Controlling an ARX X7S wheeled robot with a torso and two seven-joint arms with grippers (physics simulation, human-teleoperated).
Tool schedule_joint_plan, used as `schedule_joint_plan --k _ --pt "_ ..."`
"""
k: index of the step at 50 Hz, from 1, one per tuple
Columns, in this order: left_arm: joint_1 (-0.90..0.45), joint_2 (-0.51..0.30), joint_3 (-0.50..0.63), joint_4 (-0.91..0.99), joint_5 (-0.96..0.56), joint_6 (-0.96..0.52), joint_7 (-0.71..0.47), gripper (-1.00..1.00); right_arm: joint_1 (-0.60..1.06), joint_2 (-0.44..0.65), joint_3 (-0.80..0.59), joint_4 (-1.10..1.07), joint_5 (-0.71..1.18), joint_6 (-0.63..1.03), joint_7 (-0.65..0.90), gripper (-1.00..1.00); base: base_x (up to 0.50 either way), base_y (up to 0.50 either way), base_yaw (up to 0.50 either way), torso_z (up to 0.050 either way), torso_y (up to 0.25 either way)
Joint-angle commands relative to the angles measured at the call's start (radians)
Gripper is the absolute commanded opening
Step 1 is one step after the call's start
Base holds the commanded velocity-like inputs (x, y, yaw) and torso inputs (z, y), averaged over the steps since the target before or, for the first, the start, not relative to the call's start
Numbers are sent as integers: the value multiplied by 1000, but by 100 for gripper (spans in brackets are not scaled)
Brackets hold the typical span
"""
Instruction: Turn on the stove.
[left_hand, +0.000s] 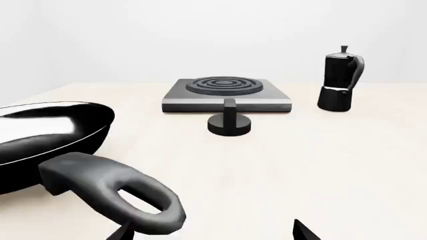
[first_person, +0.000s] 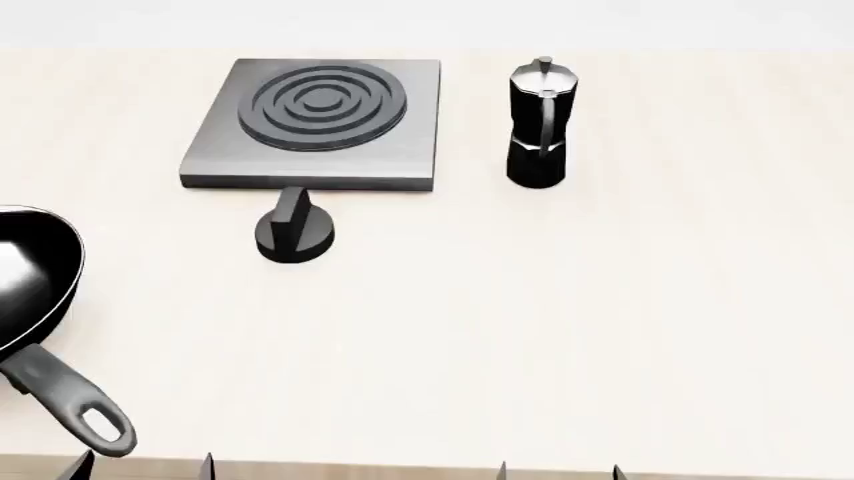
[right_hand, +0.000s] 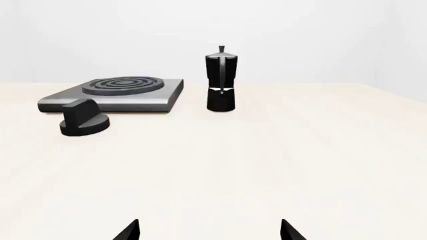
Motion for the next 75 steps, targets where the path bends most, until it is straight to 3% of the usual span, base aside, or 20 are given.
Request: schedule_joint_plan --k 1,14,21,41,75 --pt "3 -16 20 -1 -6 4 -26 100 1 20 -35 17 -26 -20 30 100 0 0 0 0 0" --pt "5 -53 72 3 -9 -1 -80 100 -5 49 -65 -12 15 6 77 100 0 0 0 0 0" --pt "4 -68 87 38 -18 -73 -91 100 -5 60 -77 -27 33 34 92 100 0 0 0 0 0" --pt "26 -100 132 361 0 -277 -130 100 12 107 -131 -428 38 382 112 100 0 0 0 0 0" --pt "-214 -125 104 682 -103 -637 -144 100 247 155 -144 -743 81 723 121 100 0 0 0 0 0"
